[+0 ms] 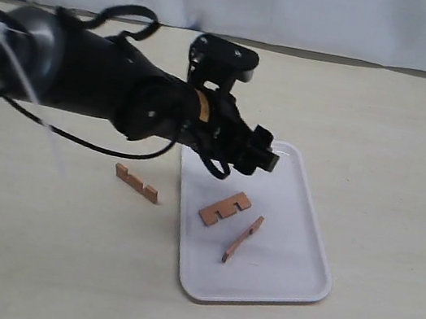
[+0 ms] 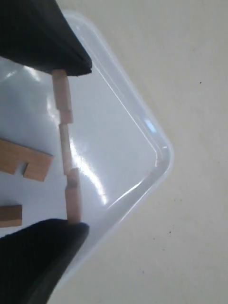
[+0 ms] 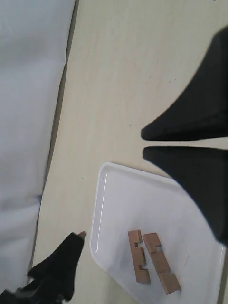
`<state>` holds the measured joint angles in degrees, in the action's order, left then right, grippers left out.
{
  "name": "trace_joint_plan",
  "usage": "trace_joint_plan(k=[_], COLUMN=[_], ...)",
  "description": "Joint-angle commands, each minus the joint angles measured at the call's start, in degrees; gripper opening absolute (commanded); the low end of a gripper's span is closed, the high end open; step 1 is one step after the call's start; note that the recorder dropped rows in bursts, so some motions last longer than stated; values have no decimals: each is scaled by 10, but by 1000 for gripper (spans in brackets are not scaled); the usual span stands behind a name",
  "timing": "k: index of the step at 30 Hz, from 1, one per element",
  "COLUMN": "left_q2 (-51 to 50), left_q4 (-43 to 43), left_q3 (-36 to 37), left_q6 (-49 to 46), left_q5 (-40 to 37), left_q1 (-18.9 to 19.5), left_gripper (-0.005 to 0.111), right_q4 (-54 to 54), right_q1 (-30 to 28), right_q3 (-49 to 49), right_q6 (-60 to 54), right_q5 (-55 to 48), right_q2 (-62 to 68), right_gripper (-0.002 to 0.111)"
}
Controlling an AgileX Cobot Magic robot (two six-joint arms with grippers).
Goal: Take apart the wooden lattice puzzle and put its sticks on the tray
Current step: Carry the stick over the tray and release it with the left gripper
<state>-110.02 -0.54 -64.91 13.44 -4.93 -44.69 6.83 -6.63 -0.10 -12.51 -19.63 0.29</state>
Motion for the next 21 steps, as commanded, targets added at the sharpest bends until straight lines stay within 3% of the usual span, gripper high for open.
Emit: trace_joint_plan(k=[1,9,21], left_q2=[-79,-100,-36], left_q4=[-6,-6,-4], left_q3=[-65,-92,-92], left_q6=[5,6,4], left_q5=[-40,-49,-108], left_q1=[-8,-7,-7], left_gripper=[7,71,92], right_q4=[-1,-1,-1], right_q1=[1,1,1], right_q3=[1,1,1], right_q6=[-2,-2,-2], right_q5=[0,0,0], right_q2=[-3,-3,-3], right_gripper=[4,4,4])
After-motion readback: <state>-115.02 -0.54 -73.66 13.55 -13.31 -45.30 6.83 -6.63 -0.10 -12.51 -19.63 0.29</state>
